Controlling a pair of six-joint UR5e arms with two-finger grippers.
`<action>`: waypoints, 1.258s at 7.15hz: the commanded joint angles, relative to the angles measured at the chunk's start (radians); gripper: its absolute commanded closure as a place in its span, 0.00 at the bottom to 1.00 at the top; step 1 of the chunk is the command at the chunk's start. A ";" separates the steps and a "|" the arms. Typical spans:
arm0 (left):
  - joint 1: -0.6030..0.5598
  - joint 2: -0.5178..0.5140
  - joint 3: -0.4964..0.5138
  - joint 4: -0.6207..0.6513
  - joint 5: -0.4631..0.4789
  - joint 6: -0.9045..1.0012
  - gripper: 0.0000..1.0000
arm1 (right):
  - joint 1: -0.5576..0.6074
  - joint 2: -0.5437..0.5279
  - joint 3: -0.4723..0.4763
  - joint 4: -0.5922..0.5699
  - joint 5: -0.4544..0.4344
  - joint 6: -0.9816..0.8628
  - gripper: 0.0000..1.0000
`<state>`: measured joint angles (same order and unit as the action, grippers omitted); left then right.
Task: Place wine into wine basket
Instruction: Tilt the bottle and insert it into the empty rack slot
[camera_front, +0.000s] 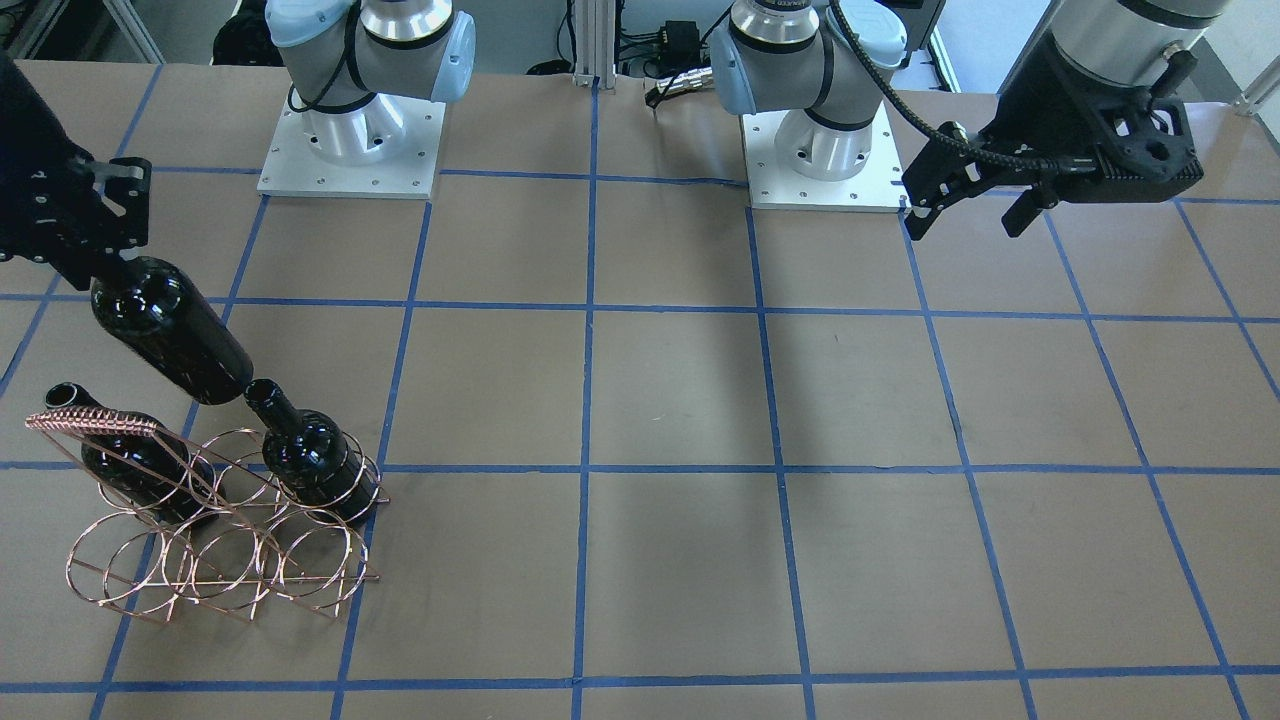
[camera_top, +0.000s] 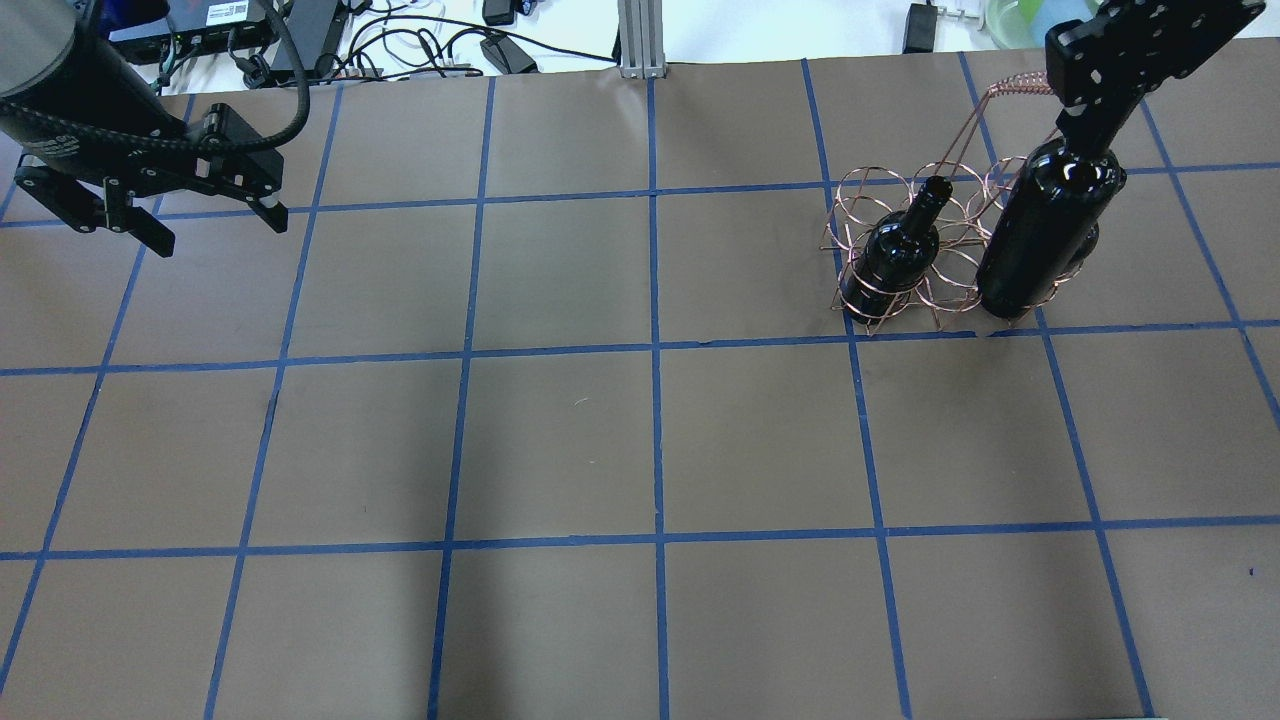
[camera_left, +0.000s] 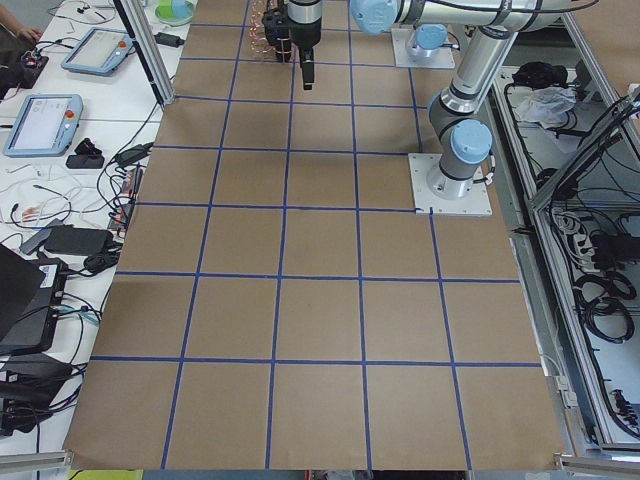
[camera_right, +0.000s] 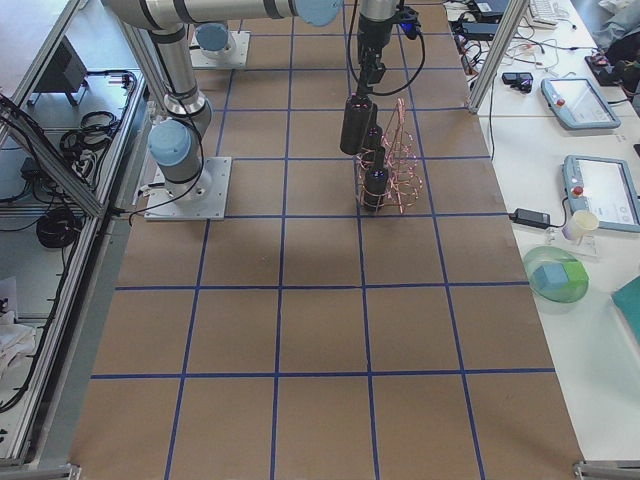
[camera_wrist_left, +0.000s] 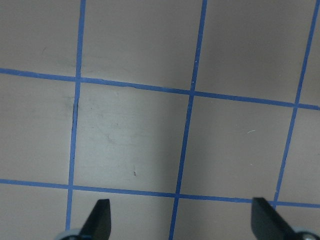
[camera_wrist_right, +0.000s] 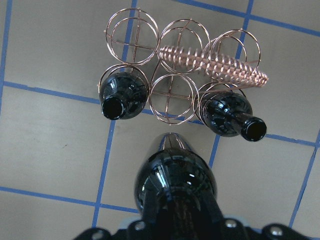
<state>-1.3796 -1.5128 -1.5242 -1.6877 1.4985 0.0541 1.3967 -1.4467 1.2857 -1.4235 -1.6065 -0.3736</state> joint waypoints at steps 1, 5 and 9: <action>0.001 -0.006 -0.001 0.000 -0.003 -0.006 0.00 | -0.004 0.057 -0.042 -0.035 0.072 0.063 0.79; 0.001 -0.009 -0.001 0.002 -0.004 -0.014 0.00 | -0.002 0.104 -0.019 -0.092 0.030 0.009 0.80; 0.001 -0.003 -0.002 0.002 -0.003 -0.014 0.00 | -0.002 0.109 0.026 -0.155 0.030 -0.031 0.80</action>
<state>-1.3791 -1.5185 -1.5253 -1.6857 1.4961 0.0393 1.3944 -1.3387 1.2963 -1.5530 -1.5768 -0.3908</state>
